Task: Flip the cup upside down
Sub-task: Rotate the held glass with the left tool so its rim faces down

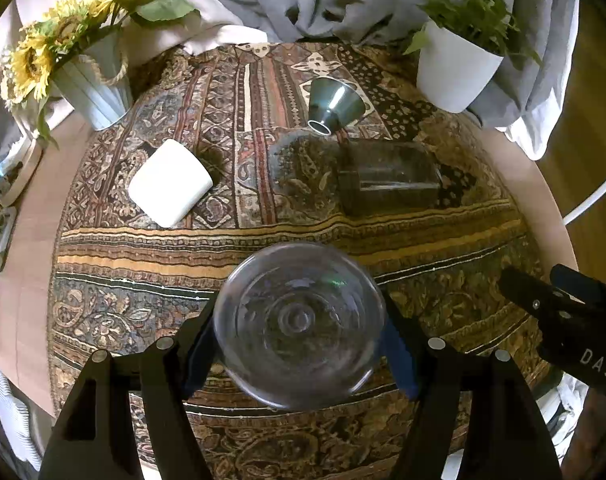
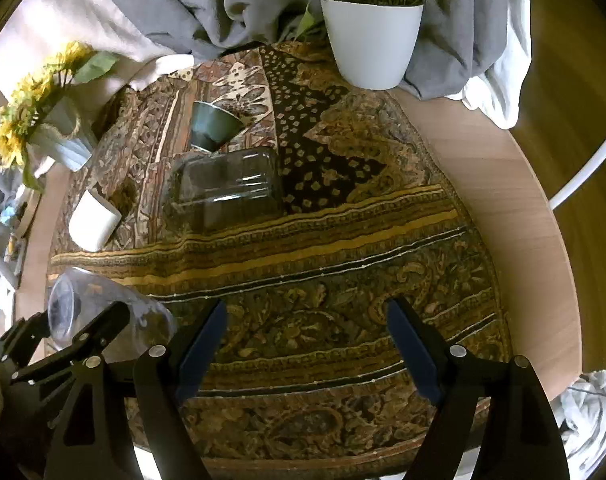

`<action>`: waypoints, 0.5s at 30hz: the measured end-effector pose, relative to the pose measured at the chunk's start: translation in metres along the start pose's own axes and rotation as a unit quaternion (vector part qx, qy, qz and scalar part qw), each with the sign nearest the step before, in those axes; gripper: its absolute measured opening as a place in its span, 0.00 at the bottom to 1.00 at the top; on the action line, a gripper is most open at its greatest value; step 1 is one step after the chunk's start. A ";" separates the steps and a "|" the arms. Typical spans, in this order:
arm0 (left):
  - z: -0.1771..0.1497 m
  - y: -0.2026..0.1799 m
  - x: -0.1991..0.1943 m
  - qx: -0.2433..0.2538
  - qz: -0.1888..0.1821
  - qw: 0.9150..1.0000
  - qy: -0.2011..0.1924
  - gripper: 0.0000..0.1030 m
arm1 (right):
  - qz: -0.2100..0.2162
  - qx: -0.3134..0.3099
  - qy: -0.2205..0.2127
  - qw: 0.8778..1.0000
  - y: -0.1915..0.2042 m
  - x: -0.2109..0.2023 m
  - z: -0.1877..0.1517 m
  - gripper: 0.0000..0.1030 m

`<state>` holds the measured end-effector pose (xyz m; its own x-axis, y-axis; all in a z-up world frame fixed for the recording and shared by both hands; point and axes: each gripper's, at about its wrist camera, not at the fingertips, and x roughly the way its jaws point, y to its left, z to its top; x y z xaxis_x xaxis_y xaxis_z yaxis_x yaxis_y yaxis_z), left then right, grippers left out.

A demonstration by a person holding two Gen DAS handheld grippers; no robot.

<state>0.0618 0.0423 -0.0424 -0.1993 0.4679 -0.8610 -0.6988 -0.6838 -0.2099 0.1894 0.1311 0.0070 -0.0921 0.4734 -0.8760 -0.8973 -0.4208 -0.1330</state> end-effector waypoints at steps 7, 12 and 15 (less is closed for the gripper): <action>0.004 0.003 0.003 -0.013 -0.015 1.000 0.012 0.77 | 0.006 0.001 -0.001 1.000 0.001 -0.001 0.000 0.80; 0.004 0.001 -0.004 -0.007 -0.002 1.000 -0.004 0.87 | 0.005 -0.006 -0.007 1.000 0.004 -0.004 -0.001 0.80; 0.005 0.002 -0.007 -0.008 -0.006 1.000 -0.007 0.89 | 0.004 -0.002 -0.006 1.000 0.003 -0.006 -0.001 0.80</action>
<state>0.0585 0.0404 -0.0350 -0.2006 0.4846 -0.8514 -0.6901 -0.6868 -0.2282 0.1874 0.1263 0.0110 -0.1041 0.4800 -0.8711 -0.8946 -0.4278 -0.1288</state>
